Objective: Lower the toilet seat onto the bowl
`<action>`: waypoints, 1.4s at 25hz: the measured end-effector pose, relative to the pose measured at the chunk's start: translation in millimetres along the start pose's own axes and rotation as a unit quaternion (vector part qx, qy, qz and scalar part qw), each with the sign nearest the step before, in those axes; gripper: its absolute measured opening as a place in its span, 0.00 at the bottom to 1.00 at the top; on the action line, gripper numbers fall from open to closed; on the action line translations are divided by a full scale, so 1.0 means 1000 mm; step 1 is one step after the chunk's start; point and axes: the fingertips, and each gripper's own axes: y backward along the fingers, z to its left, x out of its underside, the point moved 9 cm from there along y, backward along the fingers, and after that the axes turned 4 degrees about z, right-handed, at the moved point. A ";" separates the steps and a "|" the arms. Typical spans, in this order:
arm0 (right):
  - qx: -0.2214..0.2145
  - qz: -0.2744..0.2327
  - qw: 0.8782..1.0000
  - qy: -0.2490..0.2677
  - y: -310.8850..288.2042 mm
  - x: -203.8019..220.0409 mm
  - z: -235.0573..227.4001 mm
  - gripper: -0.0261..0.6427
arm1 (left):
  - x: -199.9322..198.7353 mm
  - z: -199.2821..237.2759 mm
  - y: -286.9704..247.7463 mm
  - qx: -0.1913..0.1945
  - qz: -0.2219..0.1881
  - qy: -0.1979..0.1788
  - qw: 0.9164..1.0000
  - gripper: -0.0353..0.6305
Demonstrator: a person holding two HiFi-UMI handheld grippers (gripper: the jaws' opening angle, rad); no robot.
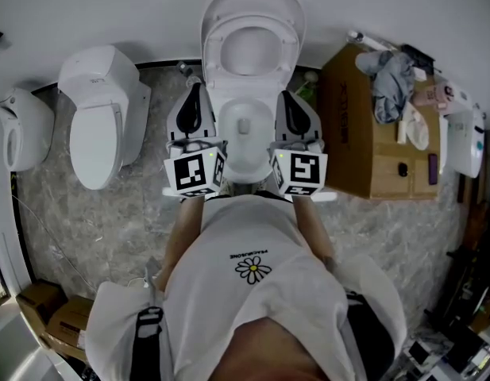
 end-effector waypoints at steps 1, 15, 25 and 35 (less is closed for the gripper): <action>-0.001 0.005 1.000 -0.007 -0.003 0.002 -0.003 0.09 | 0.002 0.000 -0.003 -0.004 0.004 -0.002 1.000 0.08; -0.010 0.039 0.999 -0.007 -0.094 0.007 -0.050 0.22 | 0.025 0.013 -0.114 0.007 0.052 -0.044 0.998 0.16; 0.034 0.096 0.994 0.033 -0.180 0.011 -0.114 0.31 | 0.054 0.011 -0.211 0.063 0.104 -0.109 0.986 0.37; -0.002 0.150 0.980 0.128 -0.245 0.036 -0.119 0.33 | 0.103 0.014 -0.270 0.070 0.208 -0.170 0.961 0.40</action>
